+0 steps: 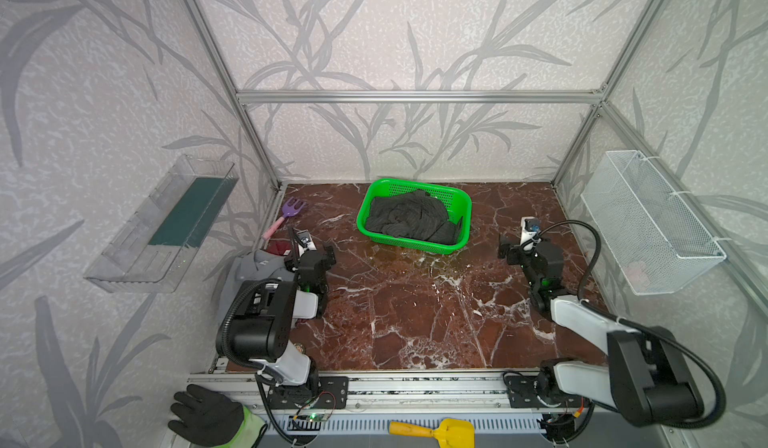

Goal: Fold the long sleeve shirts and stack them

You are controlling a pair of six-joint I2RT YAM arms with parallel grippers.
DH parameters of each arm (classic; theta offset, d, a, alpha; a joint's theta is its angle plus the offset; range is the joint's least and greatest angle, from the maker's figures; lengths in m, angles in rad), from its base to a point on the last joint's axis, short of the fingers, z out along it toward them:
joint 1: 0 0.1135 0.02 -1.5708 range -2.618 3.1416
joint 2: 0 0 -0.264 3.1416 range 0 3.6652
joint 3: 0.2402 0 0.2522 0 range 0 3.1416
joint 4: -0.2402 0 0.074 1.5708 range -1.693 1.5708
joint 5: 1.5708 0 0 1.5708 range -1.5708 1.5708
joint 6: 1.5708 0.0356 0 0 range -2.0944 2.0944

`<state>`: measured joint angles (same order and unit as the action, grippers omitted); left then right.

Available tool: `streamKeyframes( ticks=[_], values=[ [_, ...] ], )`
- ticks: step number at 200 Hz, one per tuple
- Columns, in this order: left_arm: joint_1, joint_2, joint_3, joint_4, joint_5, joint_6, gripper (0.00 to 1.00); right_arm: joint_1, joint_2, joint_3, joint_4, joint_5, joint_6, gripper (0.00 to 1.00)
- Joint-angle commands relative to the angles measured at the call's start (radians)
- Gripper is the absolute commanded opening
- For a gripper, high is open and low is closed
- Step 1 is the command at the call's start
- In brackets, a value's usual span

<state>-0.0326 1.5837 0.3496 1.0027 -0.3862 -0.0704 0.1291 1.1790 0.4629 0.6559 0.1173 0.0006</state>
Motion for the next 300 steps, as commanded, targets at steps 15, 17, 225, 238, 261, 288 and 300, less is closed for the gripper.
streamKeyframes(
  ticks=[15,17,225,238,261,288,300],
  values=[
    [-0.090,-0.143,0.017,-0.087,-0.185,0.071,0.99,0.016,-0.191,0.065,-0.148,0.026,0.486,0.99],
    [-0.096,-0.153,0.027,-0.104,-0.197,0.077,0.99,0.015,-0.200,0.064,-0.155,0.021,0.529,0.99],
    [-0.146,-0.865,0.365,-1.179,0.162,-0.284,0.99,0.542,1.249,1.891,-1.591,-0.279,0.200,0.99],
    [-0.161,-0.867,0.372,-1.192,0.148,-0.267,0.99,0.540,1.319,1.982,-1.631,-0.266,0.195,0.93],
    [-0.185,-0.861,0.374,-1.196,0.133,-0.254,0.98,0.534,1.419,2.131,-1.699,-0.291,0.196,0.69],
    [-0.201,-0.840,0.388,-1.217,0.139,-0.246,0.97,0.527,1.434,2.219,-1.728,-0.326,0.198,0.34],
    [-0.204,-0.831,0.393,-1.223,0.142,-0.247,0.96,0.526,1.402,2.213,-1.715,-0.332,0.188,0.29]
  ],
)
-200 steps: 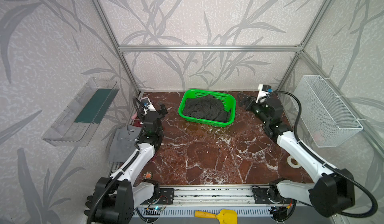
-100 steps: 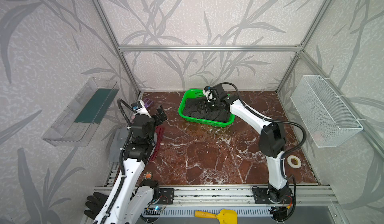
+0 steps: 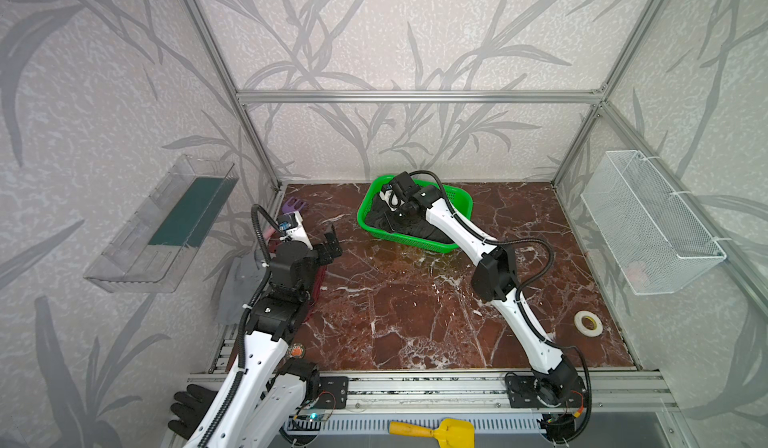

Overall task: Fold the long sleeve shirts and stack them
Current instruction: 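Reach the right gripper into the green basket and grasp the grey pinstripe shirt, then lift the grey shirt out of the basket with the right gripper onto the table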

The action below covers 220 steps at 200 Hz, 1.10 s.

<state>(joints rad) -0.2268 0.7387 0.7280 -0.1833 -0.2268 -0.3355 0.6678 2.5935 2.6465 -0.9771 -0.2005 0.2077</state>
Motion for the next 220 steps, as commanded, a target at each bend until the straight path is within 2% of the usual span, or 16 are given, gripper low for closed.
streamKeyframes(
  ticks=[1,23,46,82,124,162,196,207,220],
  values=[
    [-0.010,0.014,0.015,-0.037,-0.018,0.018,0.96,-0.012,-0.016,0.027,-0.079,-0.014,-0.020,0.28],
    [-0.009,0.019,0.016,-0.039,-0.008,0.015,0.96,-0.012,-0.086,-0.018,-0.041,-0.012,-0.041,0.20],
    [-0.011,0.022,0.020,-0.042,0.004,0.015,0.96,-0.017,-0.137,0.023,-0.064,-0.013,-0.069,0.00],
    [-0.014,0.050,0.040,-0.066,0.044,0.007,0.95,-0.006,-0.266,0.141,-0.104,-0.053,-0.097,0.00],
    [-0.017,0.047,0.036,-0.038,0.147,0.028,0.95,0.024,-0.493,0.123,-0.086,-0.034,-0.133,0.00],
    [-0.023,-0.006,-0.017,0.045,0.159,0.038,0.97,0.076,-0.697,0.079,-0.050,-0.028,-0.135,0.00],
    [-0.027,-0.026,-0.018,0.044,0.126,0.044,0.99,0.195,-0.919,-0.069,0.015,0.118,-0.128,0.00],
    [-0.027,-0.036,-0.021,0.042,0.096,0.040,0.99,0.226,-1.001,-0.186,0.058,0.145,-0.097,0.00],
    [-0.026,-0.048,-0.026,0.042,0.049,0.037,0.99,0.259,-1.118,-0.404,0.154,0.152,-0.052,0.00]
  ],
)
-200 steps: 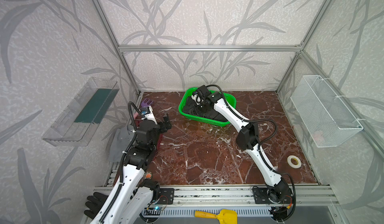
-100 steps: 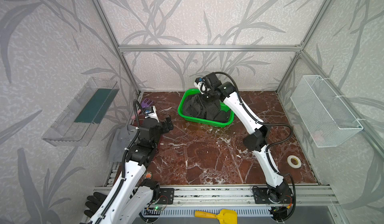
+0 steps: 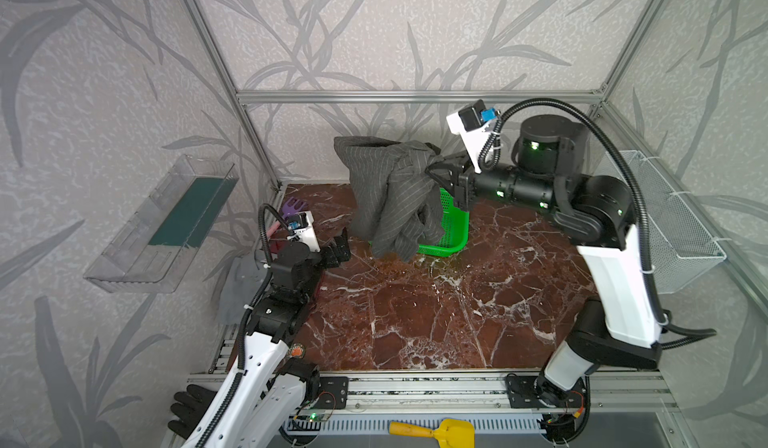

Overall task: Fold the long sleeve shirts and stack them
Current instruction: 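Lift the grey shirt out of the basket with the right gripper onto the table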

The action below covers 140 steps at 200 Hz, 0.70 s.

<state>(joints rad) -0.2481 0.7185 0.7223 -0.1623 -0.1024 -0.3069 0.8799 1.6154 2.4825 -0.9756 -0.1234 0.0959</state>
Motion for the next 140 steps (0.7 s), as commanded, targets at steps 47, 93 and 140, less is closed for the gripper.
streamKeyframes(
  ticks=[47,93,140],
  values=[
    [-0.003,-0.045,-0.025,0.018,-0.141,0.003,0.99,0.097,-0.442,-0.900,0.455,0.098,0.266,0.00],
    [-0.005,-0.021,-0.015,0.018,-0.079,-0.009,0.99,0.099,-0.458,-1.365,0.604,0.179,0.436,0.07],
    [-0.006,0.029,0.009,-0.031,-0.035,-0.009,0.99,-0.082,-0.367,-1.316,0.487,0.314,0.395,0.75]
  ],
)
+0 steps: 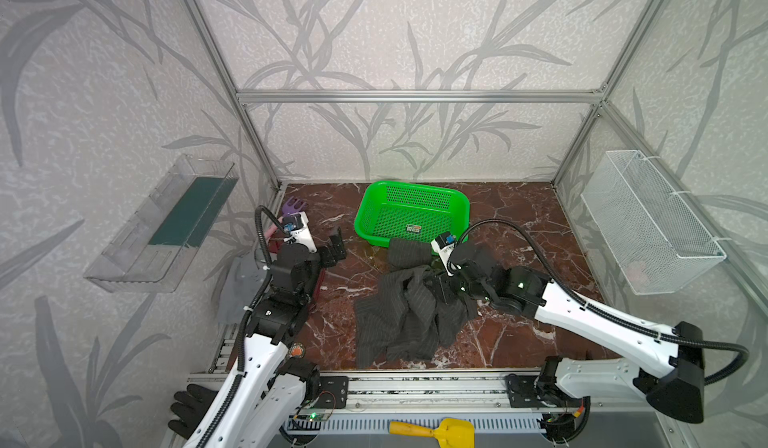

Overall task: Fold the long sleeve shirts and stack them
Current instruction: 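Lift the grey shirt out of the basket with the right gripper onto the table, then push the green basket farther from the robot with the right gripper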

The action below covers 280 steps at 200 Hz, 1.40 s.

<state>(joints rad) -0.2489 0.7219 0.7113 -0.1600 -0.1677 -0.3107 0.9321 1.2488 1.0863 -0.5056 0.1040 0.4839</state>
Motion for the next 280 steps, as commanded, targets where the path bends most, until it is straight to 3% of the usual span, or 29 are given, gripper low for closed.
streamKeyframes(
  ticks=[1,24,48,62,105,123,154,168,207,235,263,280],
  values=[
    [-0.006,0.027,0.023,-0.034,0.031,-0.005,0.99,-0.134,-0.001,0.081,0.017,0.086,0.007,0.75],
    [-0.006,0.049,0.035,-0.051,0.043,-0.004,0.99,-0.365,0.082,0.123,0.019,0.003,0.034,0.78],
    [-0.008,0.058,0.040,-0.066,0.040,0.003,0.99,-0.472,0.216,0.174,0.050,0.043,0.029,0.80],
    [-0.010,0.060,0.042,-0.067,0.039,0.005,0.99,-0.534,0.317,0.229,0.039,-0.018,0.062,0.80],
    [-0.016,0.066,0.045,-0.076,0.033,0.012,0.99,-0.597,0.588,0.375,0.056,-0.122,0.106,0.78],
    [-0.020,0.070,0.047,-0.081,0.033,0.015,0.99,-0.601,0.661,0.411,0.074,-0.107,0.115,0.76],
    [-0.028,0.074,0.047,-0.085,0.032,0.020,0.99,-0.623,0.769,0.486,0.051,-0.142,0.147,0.63],
    [-0.030,0.077,0.047,-0.085,0.030,0.024,0.99,-0.630,0.771,0.476,0.064,-0.122,0.200,0.57],
    [-0.032,0.091,0.052,-0.088,0.036,0.025,0.99,-0.658,0.678,0.343,0.136,0.066,0.300,0.17],
    [-0.032,0.108,0.059,-0.089,0.056,0.020,0.99,-0.717,0.604,0.246,0.150,0.097,0.388,0.00],
    [-0.032,0.125,0.066,-0.089,0.107,0.012,0.99,-0.780,0.482,0.107,0.162,0.162,0.486,0.00],
    [-0.033,0.143,0.072,-0.088,0.147,0.003,0.99,-0.802,0.388,0.025,0.166,0.260,0.533,0.00]
  ],
)
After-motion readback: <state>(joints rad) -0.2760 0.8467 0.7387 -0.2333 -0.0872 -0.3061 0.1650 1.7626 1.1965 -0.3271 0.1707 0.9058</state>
